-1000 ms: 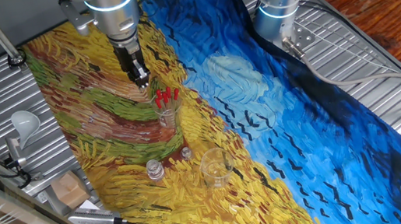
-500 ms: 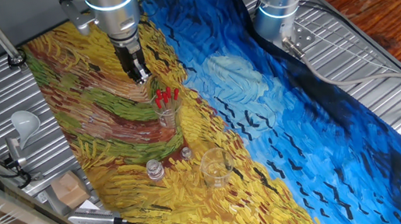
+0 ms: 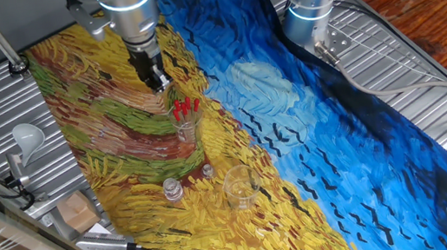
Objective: Transfer liquid using a dropper
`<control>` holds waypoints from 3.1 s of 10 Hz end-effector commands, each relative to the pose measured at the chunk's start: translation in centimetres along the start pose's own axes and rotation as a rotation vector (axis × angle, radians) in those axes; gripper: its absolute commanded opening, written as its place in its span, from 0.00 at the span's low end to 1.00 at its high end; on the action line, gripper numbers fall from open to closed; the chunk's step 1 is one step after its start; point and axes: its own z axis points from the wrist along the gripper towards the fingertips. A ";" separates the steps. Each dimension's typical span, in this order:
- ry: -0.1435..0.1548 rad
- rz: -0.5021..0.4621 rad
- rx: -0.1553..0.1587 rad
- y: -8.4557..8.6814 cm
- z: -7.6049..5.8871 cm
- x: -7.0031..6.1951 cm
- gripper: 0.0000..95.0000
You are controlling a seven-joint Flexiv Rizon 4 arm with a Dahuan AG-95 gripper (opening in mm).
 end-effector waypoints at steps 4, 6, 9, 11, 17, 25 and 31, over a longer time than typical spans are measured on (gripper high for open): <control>-0.001 -0.059 -0.001 0.0 0.1 0.0 0.00; 0.000 -0.061 -0.002 0.0 0.1 0.0 0.00; -0.006 -0.286 -0.004 0.0 0.1 0.0 0.00; -0.003 -0.404 -0.021 0.0 0.1 0.0 0.00; 0.031 -0.465 -0.020 0.5 -0.2 0.6 0.00; 0.020 -0.368 -0.068 3.8 -0.1 4.4 0.00; 0.034 -0.476 -0.058 3.8 -0.1 4.4 0.00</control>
